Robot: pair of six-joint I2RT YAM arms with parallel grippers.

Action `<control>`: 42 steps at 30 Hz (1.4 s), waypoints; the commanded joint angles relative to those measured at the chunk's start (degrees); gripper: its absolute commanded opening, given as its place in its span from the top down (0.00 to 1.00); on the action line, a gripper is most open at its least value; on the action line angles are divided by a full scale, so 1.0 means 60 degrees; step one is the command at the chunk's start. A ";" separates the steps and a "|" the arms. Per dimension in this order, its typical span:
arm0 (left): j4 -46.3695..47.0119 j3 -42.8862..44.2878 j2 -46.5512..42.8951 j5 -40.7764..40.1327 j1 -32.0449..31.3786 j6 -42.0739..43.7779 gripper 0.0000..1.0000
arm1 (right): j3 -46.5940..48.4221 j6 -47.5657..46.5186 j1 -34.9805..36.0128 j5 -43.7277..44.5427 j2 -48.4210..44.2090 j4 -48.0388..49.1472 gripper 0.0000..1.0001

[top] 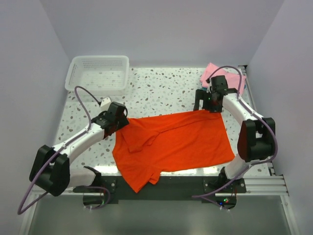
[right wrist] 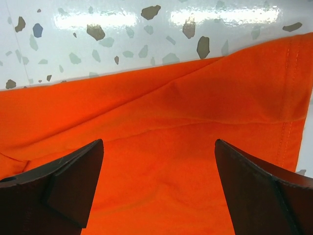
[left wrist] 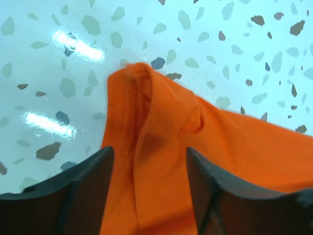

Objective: Fold and stack the t-shirts
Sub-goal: Fold the tshirt

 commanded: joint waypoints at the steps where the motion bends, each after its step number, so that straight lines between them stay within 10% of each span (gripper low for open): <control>1: 0.1772 -0.0030 0.0766 0.1190 0.0649 0.0998 0.39 | -0.0002 0.0017 -0.0003 -0.0275 0.0201 0.0481 0.01; 5: 0.2110 0.0087 0.1733 0.1631 0.1047 0.1145 0.55 | 0.0100 0.0002 -0.0003 -0.0099 0.0524 0.0451 0.01; 10: 0.2155 0.0336 0.2745 0.1589 0.1705 0.1204 1.00 | 0.0101 0.0046 -0.0003 0.0047 0.0847 0.0451 0.01; 22: 0.2375 0.1873 0.4693 0.1793 0.3215 0.2477 1.00 | 0.0130 0.0090 0.0011 -0.0084 0.1886 0.0730 0.01; 28: 0.2169 0.2548 0.4871 0.2042 0.3684 0.2683 0.77 | 0.0276 0.0032 0.0011 0.0062 0.2034 0.0613 0.01; 36: 0.1789 0.2550 0.3130 0.2832 0.3728 0.2830 0.04 | -0.0030 0.0382 0.0011 0.0091 0.0762 0.0642 0.01; 42: 0.1364 0.0530 0.0596 0.3564 0.3568 0.2332 0.00 | -0.1011 0.1553 -0.0018 0.0970 -0.0675 0.0656 0.01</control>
